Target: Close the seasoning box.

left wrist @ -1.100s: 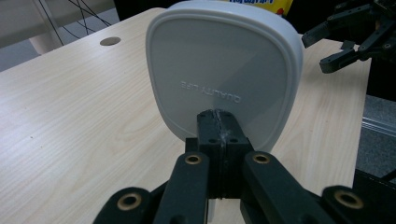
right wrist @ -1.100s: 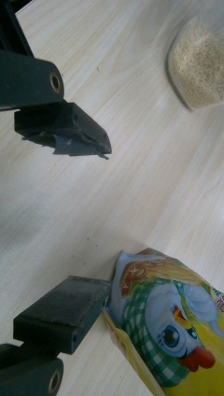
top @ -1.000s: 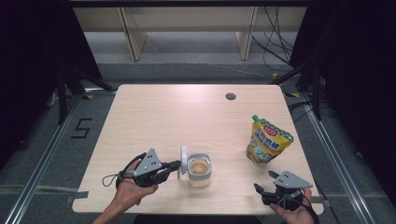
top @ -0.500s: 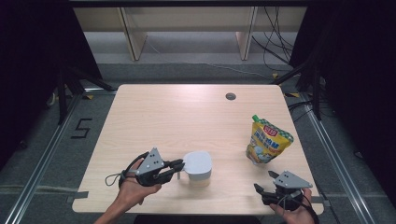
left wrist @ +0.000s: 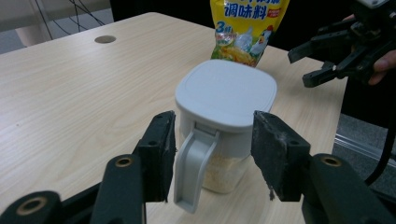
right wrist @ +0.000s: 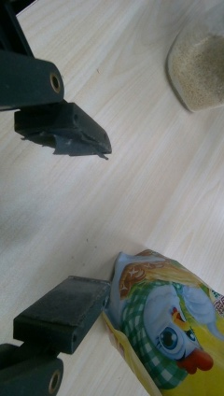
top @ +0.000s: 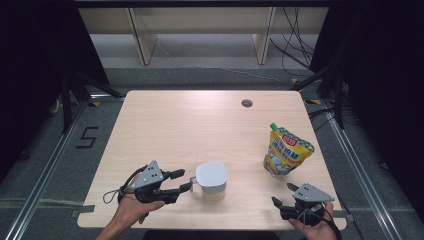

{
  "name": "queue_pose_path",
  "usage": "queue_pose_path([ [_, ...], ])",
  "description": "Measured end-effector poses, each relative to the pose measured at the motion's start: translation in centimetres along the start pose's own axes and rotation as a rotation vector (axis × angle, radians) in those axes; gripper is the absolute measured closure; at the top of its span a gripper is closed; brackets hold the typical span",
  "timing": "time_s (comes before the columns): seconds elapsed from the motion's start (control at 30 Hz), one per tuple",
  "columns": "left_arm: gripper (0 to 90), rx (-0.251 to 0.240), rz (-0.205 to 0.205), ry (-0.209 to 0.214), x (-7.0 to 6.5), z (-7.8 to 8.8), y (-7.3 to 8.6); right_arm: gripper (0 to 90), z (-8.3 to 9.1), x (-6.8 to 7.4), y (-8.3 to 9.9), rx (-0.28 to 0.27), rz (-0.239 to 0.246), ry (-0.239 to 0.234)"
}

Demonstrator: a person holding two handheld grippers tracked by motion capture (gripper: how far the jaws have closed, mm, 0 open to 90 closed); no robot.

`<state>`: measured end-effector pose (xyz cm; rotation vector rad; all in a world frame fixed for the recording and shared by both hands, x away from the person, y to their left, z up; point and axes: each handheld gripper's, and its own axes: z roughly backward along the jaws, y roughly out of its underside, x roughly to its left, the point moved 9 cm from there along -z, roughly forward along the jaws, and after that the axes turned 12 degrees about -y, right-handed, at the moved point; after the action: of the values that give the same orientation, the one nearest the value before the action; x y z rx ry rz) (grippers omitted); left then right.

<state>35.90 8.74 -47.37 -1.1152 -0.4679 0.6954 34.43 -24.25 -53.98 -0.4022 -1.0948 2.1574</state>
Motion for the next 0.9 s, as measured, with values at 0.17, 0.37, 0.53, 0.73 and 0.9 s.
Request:
queue_pose_path([
  [0.17, 44.5, 0.024, 0.021, -0.018, 0.8, 0.5, 1.1, 29.8, 0.0, -0.1, 0.0, -0.001, 0.001, 0.000],
  [0.37, 34.1, 0.051, 0.051, -0.045, 1.8, 0.8, 2.5, 29.8, -0.1, 0.0, 0.0, 0.005, 0.001, -0.004],
  [0.53, 31.1, 0.085, 0.051, -0.071, 2.6, 0.8, 3.7, 29.8, -0.1, 0.1, 0.0, 0.002, 0.001, -0.004],
  [0.73, 30.3, 0.109, 0.047, -0.080, 2.7, 0.4, 4.7, 29.8, -0.1, 0.1, 0.0, 0.002, 0.001, -0.005],
  [0.9, 29.3, 0.146, 0.032, -0.075, 2.3, 0.2, 5.8, 29.8, -0.1, 0.1, 0.0, 0.000, 0.004, -0.002],
])
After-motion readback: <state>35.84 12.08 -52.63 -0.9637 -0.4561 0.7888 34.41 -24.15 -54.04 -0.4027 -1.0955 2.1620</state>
